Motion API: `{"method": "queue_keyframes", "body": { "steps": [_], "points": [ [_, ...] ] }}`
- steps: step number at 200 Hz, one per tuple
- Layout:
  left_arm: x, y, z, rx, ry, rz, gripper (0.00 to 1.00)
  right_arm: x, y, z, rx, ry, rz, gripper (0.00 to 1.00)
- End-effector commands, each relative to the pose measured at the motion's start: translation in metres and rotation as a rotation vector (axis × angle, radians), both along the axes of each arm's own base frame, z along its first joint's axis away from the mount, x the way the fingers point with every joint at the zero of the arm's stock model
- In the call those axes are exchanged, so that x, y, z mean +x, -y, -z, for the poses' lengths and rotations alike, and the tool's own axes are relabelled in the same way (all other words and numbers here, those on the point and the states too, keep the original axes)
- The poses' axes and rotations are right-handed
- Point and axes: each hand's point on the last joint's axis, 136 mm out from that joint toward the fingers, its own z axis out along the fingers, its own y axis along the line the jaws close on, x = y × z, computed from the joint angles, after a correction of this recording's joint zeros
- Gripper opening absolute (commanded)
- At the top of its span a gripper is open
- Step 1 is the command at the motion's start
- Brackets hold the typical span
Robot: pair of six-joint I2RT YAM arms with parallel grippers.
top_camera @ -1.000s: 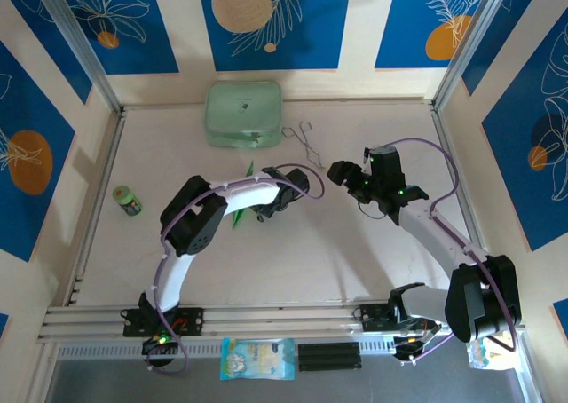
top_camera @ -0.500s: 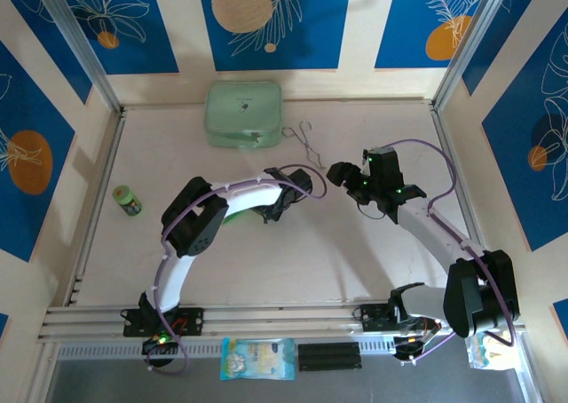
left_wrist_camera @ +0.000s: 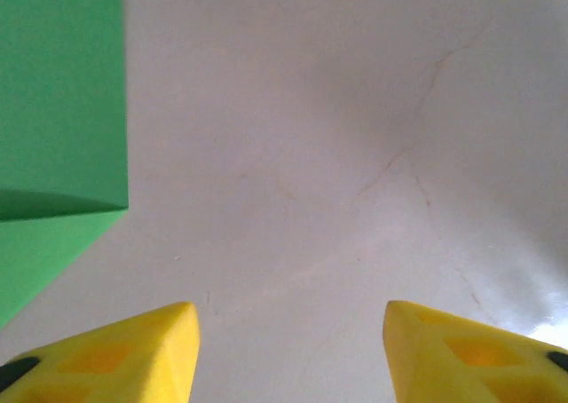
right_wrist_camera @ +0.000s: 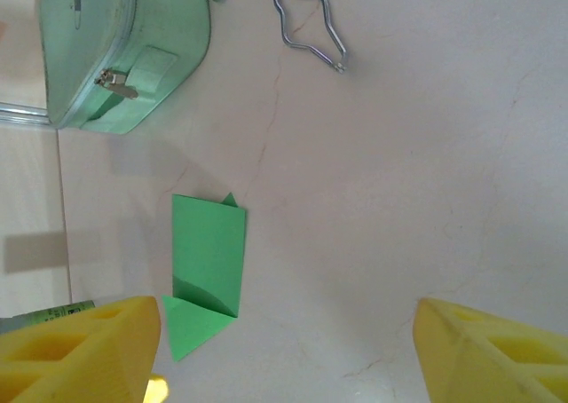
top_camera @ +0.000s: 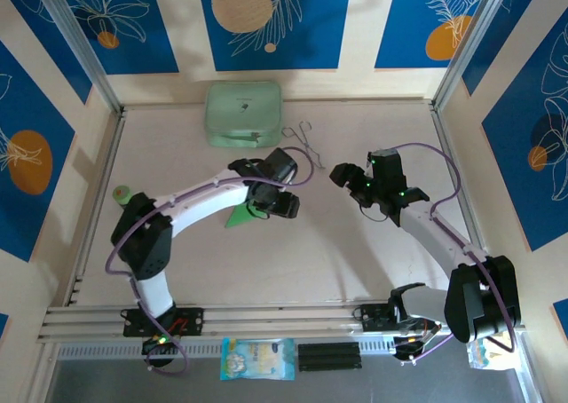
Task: Fold a paper plane with a square sheet of paper (pick it up from the middle)
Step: Turn over the paper at the center of the table, then move the paper to the center of the table.
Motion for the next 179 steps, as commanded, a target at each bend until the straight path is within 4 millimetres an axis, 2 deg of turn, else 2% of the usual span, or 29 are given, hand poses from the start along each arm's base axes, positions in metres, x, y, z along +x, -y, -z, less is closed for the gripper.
{"method": "queue_keyframes", "body": {
  "steps": [1, 17, 39, 69, 101, 141, 179],
  "points": [
    [0.019, -0.021, -0.001, -0.112, -0.012, -0.098, 0.61, -0.002, -0.006, -0.002, 0.033, -0.028, -0.018, 0.75],
    [0.032, -0.045, 0.008, -0.144, -0.013, -0.179, 0.62, -0.003, -0.013, 0.000, 0.039, -0.040, -0.039, 0.75],
    [0.042, -0.063, 0.026, -0.181, -0.042, -0.241, 0.61, -0.005, -0.021, 0.004, 0.027, -0.064, -0.056, 0.75],
    [0.047, -0.073, 0.049, -0.186, -0.086, -0.277, 0.60, -0.005, -0.030, 0.005, 0.010, -0.072, -0.067, 0.76],
    [0.054, -0.091, 0.070, -0.086, -0.057, -0.295, 0.60, -0.003, -0.042, 0.007, -0.005, -0.087, -0.092, 0.76],
    [0.052, -0.086, 0.087, -0.088, -0.086, -0.254, 0.58, 0.001, -0.054, 0.010, -0.010, -0.104, -0.123, 0.75],
    [0.035, -0.077, 0.097, -0.144, -0.156, -0.250, 0.51, 0.006, -0.051, -0.006, -0.029, -0.054, -0.133, 0.75]
  ]
}}
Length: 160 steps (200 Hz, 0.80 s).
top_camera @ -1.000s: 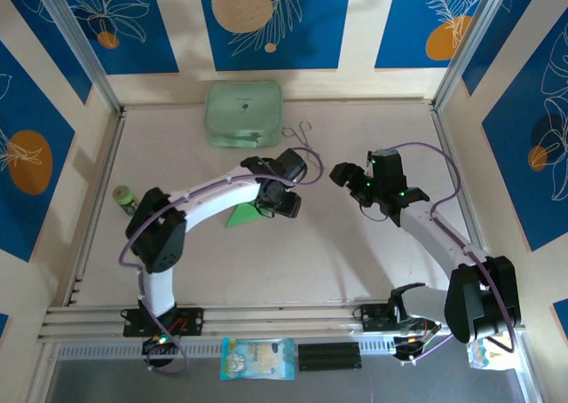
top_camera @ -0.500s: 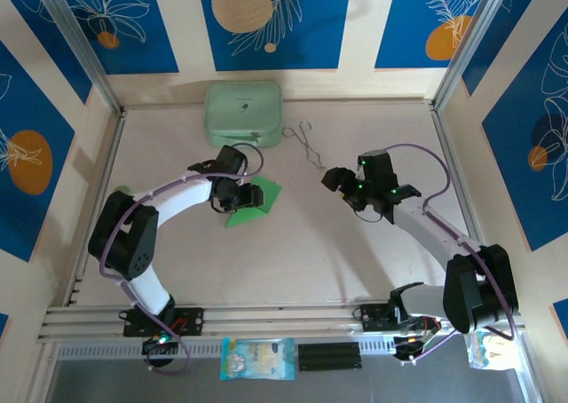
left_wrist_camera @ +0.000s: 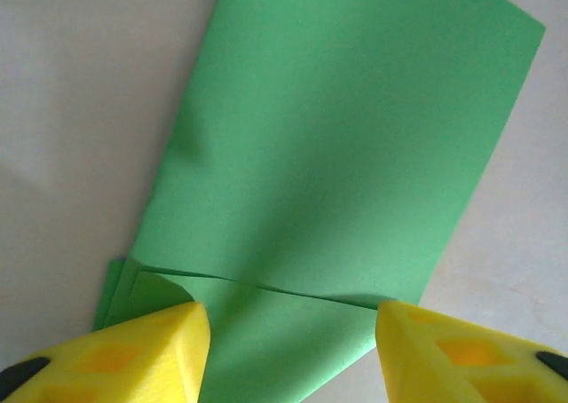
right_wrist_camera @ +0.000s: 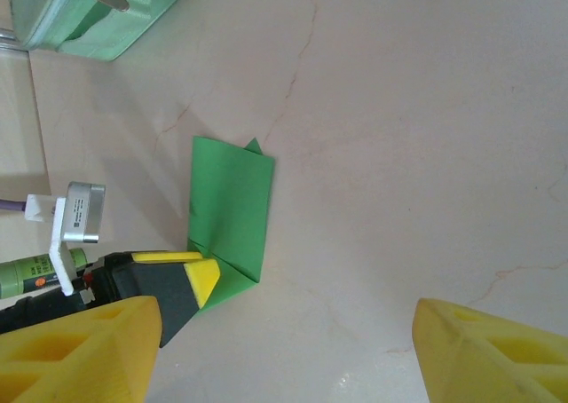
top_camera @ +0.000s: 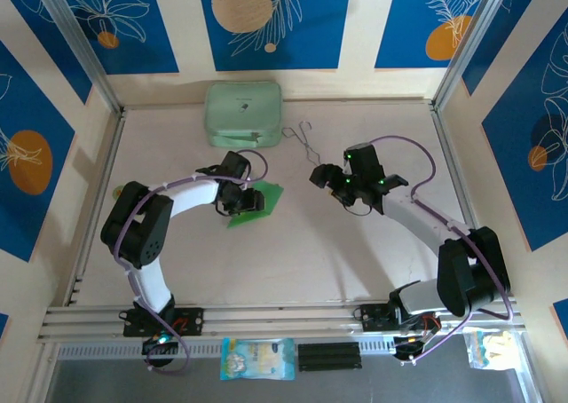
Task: Fold a paper plane with a square sheet of paper (pick it up from the middle)
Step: Move the paper to the center of the table.
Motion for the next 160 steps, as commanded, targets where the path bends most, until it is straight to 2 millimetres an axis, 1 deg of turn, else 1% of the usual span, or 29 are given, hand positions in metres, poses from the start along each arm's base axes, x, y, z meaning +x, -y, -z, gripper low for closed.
{"method": "queue_keyframes", "body": {
  "steps": [1, 20, 40, 55, 68, 81, 99, 116, 128, 140, 160],
  "points": [
    [-0.015, 0.006, 0.013, -0.046, -0.061, 0.016, 0.51, 0.005, 0.001, -0.017, -0.011, 0.039, -0.006, 0.75],
    [-0.025, 0.017, 0.014, -0.078, -0.098, 0.010, 0.50, 0.005, 0.000, -0.017, -0.004, 0.034, -0.008, 0.75],
    [-0.033, 0.035, 0.011, -0.111, -0.127, -0.019, 0.48, 0.002, 0.000, -0.008, 0.002, 0.000, -0.004, 0.75],
    [-0.036, 0.053, 0.006, -0.151, -0.131, -0.046, 0.47, -0.002, 0.000, 0.001, 0.005, -0.032, -0.001, 0.74],
    [-0.035, 0.068, 0.000, -0.184, -0.120, -0.063, 0.46, -0.005, 0.001, 0.009, 0.008, -0.057, 0.004, 0.74],
    [-0.033, 0.076, -0.009, -0.202, -0.106, -0.072, 0.46, -0.010, 0.002, 0.014, 0.010, -0.077, 0.011, 0.74],
    [-0.030, 0.078, -0.024, -0.212, -0.069, -0.078, 0.46, -0.015, 0.004, 0.019, 0.017, -0.093, 0.019, 0.74],
    [-0.033, 0.072, -0.040, -0.208, -0.036, -0.076, 0.46, -0.021, 0.004, 0.022, 0.028, -0.108, 0.023, 0.74],
    [-0.038, 0.066, -0.046, -0.202, -0.024, -0.080, 0.46, -0.026, 0.002, 0.025, 0.037, -0.116, 0.016, 0.74],
    [-0.044, 0.061, -0.048, -0.198, -0.024, -0.087, 0.45, -0.030, -0.001, 0.029, 0.041, -0.129, 0.010, 0.73],
    [-0.052, 0.057, -0.046, -0.204, -0.038, -0.095, 0.40, -0.035, -0.006, 0.036, 0.046, -0.153, 0.002, 0.73]
  ]
}}
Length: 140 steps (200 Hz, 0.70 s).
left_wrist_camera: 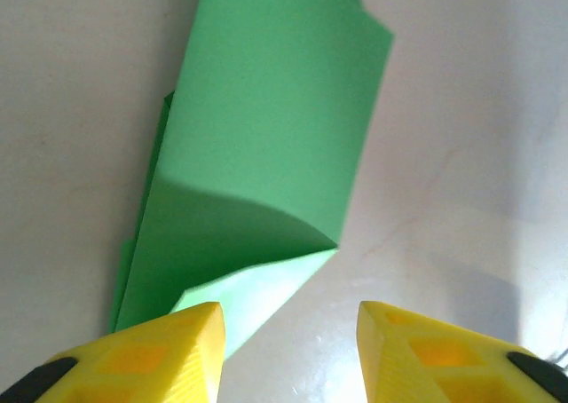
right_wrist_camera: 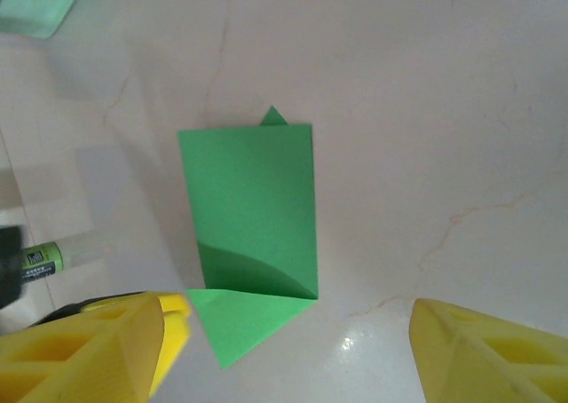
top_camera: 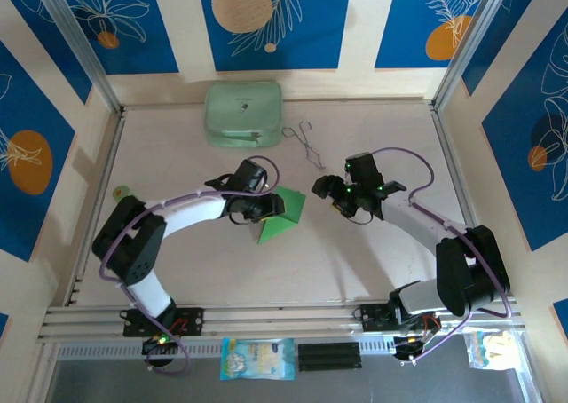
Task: Fold a paper plane with a square sheet of paper (pick it up from the middle)
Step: Move the paper to the center of the table.
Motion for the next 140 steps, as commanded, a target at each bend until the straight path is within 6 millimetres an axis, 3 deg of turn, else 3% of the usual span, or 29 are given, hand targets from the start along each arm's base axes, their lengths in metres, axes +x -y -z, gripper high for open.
{"method": "queue_keyframes", "body": {
  "steps": [1, 44, 140],
  "points": [
    [-0.012, -0.011, 0.003, 0.017, -0.032, -0.030, 0.39, -0.011, -0.009, 0.001, 0.041, -0.030, -0.014, 0.73],
    [-0.020, -0.007, 0.018, 0.037, -0.059, -0.021, 0.29, -0.016, -0.023, 0.009, 0.050, -0.057, -0.037, 0.72],
    [-0.005, -0.020, 0.049, 0.167, -0.029, -0.045, 0.15, -0.024, -0.054, 0.024, 0.093, -0.116, -0.083, 0.68]
  ]
}}
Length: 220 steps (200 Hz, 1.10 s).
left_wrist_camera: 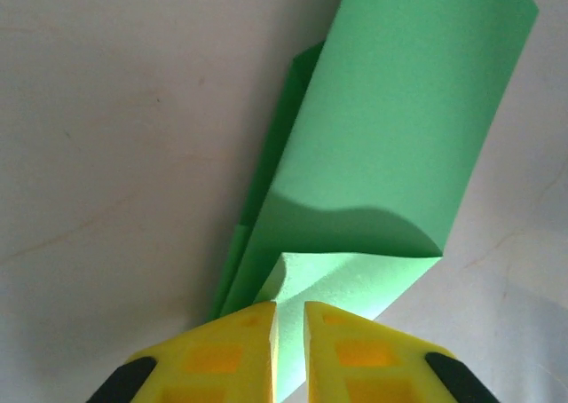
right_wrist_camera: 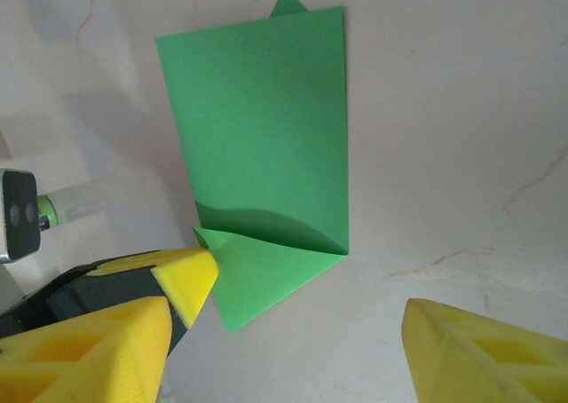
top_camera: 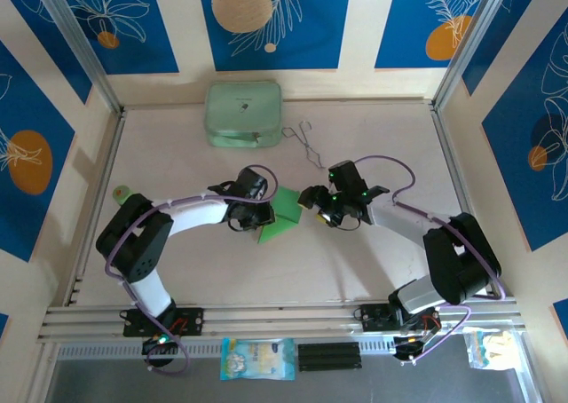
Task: Fold a paper plane with a square sheet of paper (pick it up from the middle)
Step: Move the paper to the center of the table, then fold the wing for the fifth time at the center of the table.
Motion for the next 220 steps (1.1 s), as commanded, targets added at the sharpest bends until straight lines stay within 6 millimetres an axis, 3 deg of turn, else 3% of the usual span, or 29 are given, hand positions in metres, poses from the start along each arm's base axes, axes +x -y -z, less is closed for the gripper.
{"method": "queue_keyframes", "body": {
  "steps": [1, 103, 220],
  "points": [
    [0.003, -0.004, 0.009, 0.046, 0.007, -0.003, 0.15, -0.003, -0.011, 0.002, 0.036, -0.025, -0.013, 0.68],
    [-0.019, -0.022, 0.043, 0.056, -0.069, -0.089, 0.11, -0.017, -0.040, 0.035, 0.018, -0.139, -0.018, 0.49],
    [-0.024, -0.023, 0.044, 0.044, -0.075, -0.083, 0.11, -0.014, -0.047, 0.051, 0.006, -0.176, 0.012, 0.35]
  ]
}}
